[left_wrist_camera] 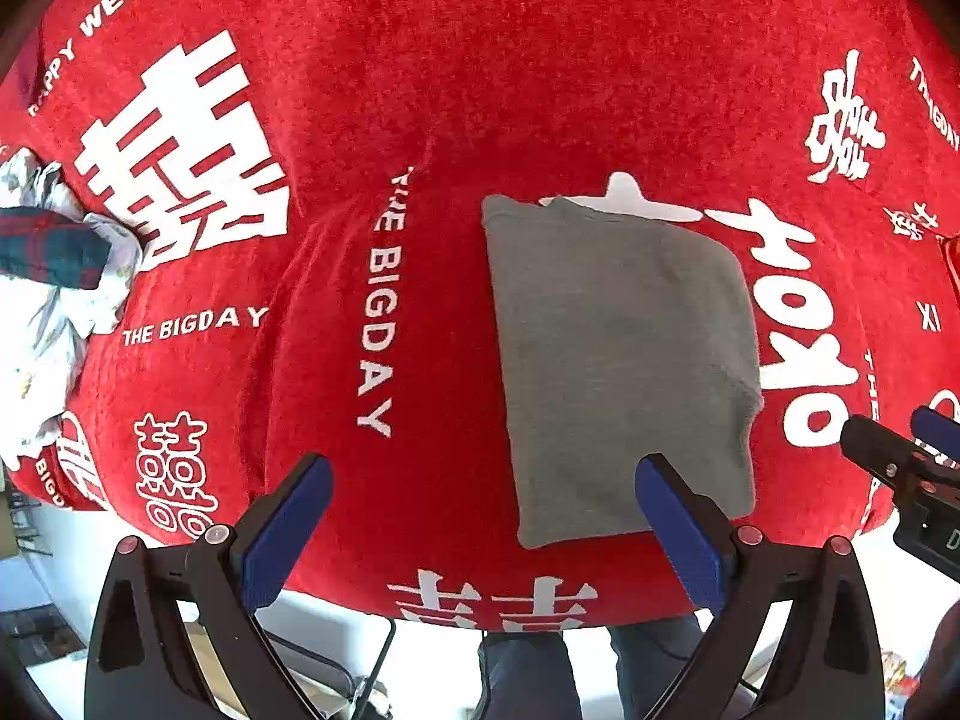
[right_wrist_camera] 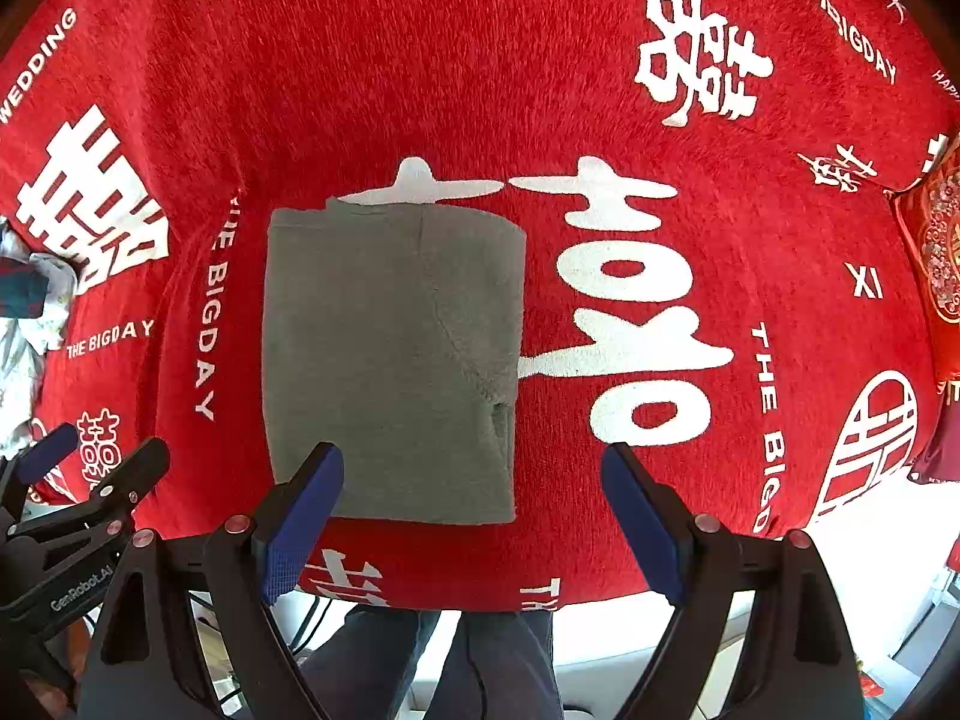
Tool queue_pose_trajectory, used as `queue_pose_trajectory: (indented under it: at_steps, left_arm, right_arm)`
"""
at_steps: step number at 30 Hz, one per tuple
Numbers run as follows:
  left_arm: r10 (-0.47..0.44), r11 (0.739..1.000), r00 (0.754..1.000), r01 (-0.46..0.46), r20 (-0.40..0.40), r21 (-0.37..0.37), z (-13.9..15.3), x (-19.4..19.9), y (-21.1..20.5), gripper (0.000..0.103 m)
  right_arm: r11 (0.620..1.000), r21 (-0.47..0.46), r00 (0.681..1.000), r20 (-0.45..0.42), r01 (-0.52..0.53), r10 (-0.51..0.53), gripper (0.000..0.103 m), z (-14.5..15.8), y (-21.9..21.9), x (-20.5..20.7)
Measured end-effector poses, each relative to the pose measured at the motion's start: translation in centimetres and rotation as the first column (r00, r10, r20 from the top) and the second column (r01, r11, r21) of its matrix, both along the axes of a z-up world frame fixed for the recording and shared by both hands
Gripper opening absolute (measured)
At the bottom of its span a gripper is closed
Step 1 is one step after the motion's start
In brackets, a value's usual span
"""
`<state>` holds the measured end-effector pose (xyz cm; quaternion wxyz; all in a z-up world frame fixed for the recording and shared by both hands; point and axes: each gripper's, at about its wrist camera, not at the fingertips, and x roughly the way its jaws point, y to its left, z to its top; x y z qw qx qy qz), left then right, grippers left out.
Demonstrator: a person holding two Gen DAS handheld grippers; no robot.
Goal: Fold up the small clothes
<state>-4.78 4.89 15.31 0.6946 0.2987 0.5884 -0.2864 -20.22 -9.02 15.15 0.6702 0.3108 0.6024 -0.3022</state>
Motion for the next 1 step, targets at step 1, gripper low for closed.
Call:
queue_pose_trajectory:
  at_steps: [1]
  left_arm:
    - [-0.003,1.000,1.000,0.003,-0.002,-0.002,0.00,-0.02,-0.10,0.101]
  right_arm:
    - [1.000,0.002,1.000,-0.001,0.000,0.000,0.090,-0.05,-0.03,0.02]
